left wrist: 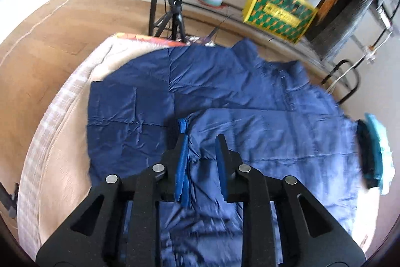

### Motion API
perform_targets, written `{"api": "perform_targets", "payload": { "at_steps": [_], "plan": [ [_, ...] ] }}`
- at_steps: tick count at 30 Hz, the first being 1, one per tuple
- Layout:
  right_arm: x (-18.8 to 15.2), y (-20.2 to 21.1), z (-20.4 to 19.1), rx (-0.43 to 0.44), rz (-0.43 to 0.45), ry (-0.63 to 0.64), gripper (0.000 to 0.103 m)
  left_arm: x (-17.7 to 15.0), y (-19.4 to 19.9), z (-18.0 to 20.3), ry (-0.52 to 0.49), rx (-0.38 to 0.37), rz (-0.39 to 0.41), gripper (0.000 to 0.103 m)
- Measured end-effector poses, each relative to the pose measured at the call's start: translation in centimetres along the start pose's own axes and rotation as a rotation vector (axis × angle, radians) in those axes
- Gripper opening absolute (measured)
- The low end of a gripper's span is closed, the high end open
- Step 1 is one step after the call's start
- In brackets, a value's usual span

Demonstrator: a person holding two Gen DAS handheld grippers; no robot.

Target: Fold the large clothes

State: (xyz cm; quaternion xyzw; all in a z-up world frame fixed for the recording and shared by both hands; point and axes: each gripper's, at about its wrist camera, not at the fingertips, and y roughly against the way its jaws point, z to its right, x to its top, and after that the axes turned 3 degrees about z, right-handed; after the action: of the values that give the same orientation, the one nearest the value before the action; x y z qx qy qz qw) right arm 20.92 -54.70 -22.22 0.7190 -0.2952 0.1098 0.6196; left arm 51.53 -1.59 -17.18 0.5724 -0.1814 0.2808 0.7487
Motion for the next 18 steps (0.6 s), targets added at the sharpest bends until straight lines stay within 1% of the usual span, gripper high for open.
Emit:
{"api": "perform_targets", "payload": {
  "at_steps": [2,5,7,9,11,15,17,18],
  "plan": [
    [0.0,0.0,0.0,-0.004,0.000,0.005,0.035,-0.2,2.6,-0.6,0.004,-0.043,0.013,0.022],
    [0.0,0.4,-0.1,-0.020,0.007,0.019,0.035,-1.2,6.9,-1.9,-0.007,-0.074,0.040,0.022],
    [0.0,1.2,-0.2,-0.041,0.040,0.028,0.035,-2.3,9.5,-3.0,-0.010,-0.097,0.050,0.024],
    [-0.1,2.4,0.0,-0.049,0.085,0.029,0.035,-3.8,12.1,-4.2,-0.015,-0.106,0.061,0.043],
    [-0.2,3.7,0.3,-0.052,0.128,0.030,0.035,-5.7,14.8,-5.7,-0.005,-0.114,0.073,0.048],
    [-0.3,6.0,1.0,-0.052,0.172,0.039,0.036,-9.1,17.7,-8.3,0.034,-0.131,0.038,0.048],
    [-0.5,7.0,1.4,-0.051,0.185,0.038,0.046,-11.3,19.0,-9.7,0.064,-0.146,0.007,0.048],
    [-0.6,7.4,1.6,-0.048,0.193,0.036,0.047,-12.0,19.4,-10.1,0.071,-0.148,0.000,0.048]
  ]
}}
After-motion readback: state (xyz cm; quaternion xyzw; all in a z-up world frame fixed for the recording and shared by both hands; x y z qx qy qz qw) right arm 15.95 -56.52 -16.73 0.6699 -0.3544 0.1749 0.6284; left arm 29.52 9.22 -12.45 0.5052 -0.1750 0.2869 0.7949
